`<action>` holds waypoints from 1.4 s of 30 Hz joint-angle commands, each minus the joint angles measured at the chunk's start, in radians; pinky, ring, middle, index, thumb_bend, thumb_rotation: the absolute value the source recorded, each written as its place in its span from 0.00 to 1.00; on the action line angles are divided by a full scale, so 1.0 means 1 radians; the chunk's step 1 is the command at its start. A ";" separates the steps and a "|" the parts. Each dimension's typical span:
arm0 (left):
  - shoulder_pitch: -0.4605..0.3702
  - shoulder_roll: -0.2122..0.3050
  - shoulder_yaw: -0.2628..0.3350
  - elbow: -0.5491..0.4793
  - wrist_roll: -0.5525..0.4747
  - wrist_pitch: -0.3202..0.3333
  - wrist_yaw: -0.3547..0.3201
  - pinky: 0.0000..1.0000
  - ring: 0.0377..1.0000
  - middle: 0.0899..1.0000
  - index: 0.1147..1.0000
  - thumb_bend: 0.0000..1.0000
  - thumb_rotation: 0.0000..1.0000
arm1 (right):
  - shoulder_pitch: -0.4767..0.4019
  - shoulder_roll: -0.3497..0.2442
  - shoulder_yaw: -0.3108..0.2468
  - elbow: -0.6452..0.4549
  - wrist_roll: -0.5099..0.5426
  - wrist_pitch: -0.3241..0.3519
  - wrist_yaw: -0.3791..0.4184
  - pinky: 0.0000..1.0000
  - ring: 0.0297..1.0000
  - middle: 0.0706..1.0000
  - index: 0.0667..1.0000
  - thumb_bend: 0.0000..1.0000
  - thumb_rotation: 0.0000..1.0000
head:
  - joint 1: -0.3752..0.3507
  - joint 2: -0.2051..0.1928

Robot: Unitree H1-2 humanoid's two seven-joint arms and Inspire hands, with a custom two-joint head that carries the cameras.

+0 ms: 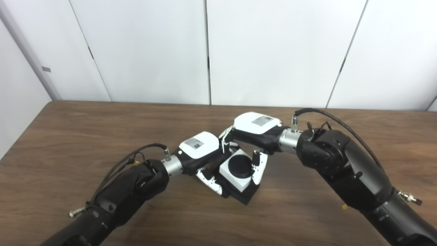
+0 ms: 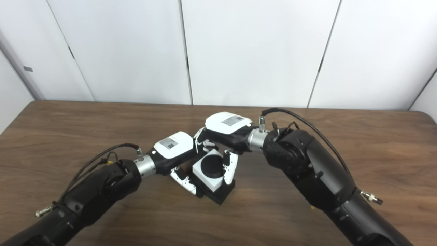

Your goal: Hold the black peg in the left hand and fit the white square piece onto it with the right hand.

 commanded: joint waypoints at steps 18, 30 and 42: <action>0.023 -0.009 -0.045 0.016 0.074 0.006 -0.074 0.77 0.88 0.86 0.42 0.52 0.07 | -0.003 -0.022 0.009 0.005 -0.002 0.035 0.081 0.81 0.87 0.86 0.74 0.95 0.33 | -0.008 0.004; 0.024 -0.002 -0.041 0.021 0.071 -0.009 -0.065 0.76 0.88 0.84 0.42 0.52 0.07 | 0.035 -0.068 -0.174 -0.055 0.076 0.015 -0.039 0.67 0.79 0.80 0.68 0.77 0.15 | -0.021 -0.001; 0.026 0.005 -0.039 0.026 0.065 -0.022 -0.059 0.76 0.88 0.84 0.42 0.52 0.07 | 0.204 -0.088 -0.422 -0.104 0.212 0.000 -0.213 0.69 0.78 0.78 0.69 0.66 0.10 | -0.038 0.001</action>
